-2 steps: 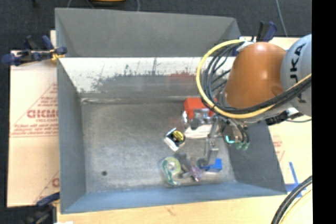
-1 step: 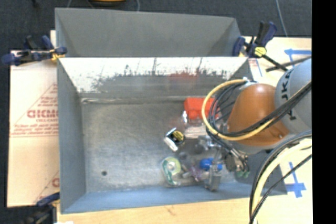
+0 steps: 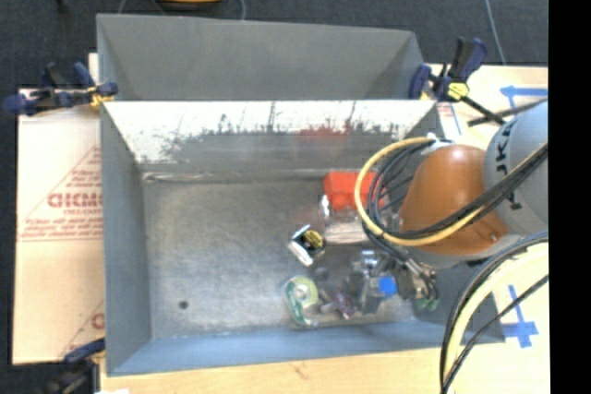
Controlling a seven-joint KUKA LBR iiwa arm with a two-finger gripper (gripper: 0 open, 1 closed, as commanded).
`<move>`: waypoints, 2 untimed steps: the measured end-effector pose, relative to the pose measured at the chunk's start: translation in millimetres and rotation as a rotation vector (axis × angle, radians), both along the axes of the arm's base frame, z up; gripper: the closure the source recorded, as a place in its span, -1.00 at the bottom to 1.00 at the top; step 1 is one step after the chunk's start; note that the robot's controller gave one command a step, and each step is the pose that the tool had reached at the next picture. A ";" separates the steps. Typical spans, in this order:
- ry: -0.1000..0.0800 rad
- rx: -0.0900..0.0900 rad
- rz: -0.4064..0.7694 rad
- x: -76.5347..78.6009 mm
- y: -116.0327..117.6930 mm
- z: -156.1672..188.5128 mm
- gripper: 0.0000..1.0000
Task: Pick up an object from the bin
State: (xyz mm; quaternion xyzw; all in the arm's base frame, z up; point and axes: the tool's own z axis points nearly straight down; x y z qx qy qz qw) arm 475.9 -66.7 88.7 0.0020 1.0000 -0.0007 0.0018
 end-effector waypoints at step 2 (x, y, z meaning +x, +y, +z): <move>0.004 -0.001 0.453 6.0 -81.1 104.0 1.00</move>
Offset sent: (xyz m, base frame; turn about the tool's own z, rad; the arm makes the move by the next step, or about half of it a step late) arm 0.0115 -0.0394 0.1370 -0.1343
